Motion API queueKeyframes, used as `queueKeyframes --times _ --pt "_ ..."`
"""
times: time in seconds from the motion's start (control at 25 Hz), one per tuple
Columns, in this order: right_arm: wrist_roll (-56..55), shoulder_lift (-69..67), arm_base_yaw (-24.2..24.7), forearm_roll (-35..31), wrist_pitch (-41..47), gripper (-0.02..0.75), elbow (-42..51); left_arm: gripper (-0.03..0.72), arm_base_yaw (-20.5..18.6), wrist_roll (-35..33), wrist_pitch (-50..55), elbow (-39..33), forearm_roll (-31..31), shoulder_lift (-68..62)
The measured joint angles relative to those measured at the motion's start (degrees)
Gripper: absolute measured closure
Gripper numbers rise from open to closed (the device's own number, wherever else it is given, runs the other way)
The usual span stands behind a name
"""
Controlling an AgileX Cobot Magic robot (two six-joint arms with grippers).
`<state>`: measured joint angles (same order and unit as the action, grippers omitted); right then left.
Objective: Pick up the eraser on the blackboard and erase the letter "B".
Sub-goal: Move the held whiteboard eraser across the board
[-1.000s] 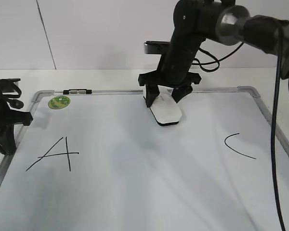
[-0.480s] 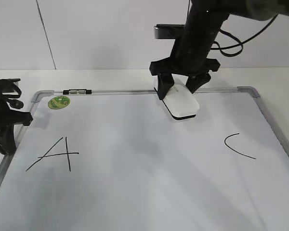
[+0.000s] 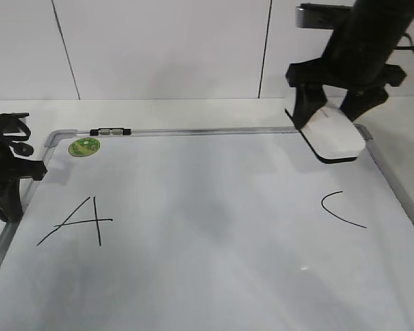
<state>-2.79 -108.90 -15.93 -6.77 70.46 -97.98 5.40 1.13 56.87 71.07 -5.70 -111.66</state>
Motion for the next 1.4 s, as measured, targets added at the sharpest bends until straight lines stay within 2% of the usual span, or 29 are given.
queueKeyframes --times 0.28,0.6,0.96,1.2,1.4 --pt "0.0 6.93 5.69 3.69 0.0 0.174 10.43 0.669 0.0 0.0 0.1 0.0 -0.1 0.0" --pt "0.15 8.52 11.87 4.07 -1.09 0.174 21.93 0.669 0.0 0.0 0.18 0.0 -0.1 0.0" --pt "5.25 8.52 17.09 1.89 -10.35 0.174 22.84 0.669 0.0 0.0 0.18 0.0 -0.21 0.0" --pt "10.82 8.52 17.13 -0.67 -12.43 0.174 22.84 0.669 0.0 0.0 0.18 0.0 -0.31 0.0" --pt "11.33 6.46 17.13 -1.03 -12.82 0.174 22.84 0.669 0.0 0.0 0.18 0.0 -0.31 0.0"
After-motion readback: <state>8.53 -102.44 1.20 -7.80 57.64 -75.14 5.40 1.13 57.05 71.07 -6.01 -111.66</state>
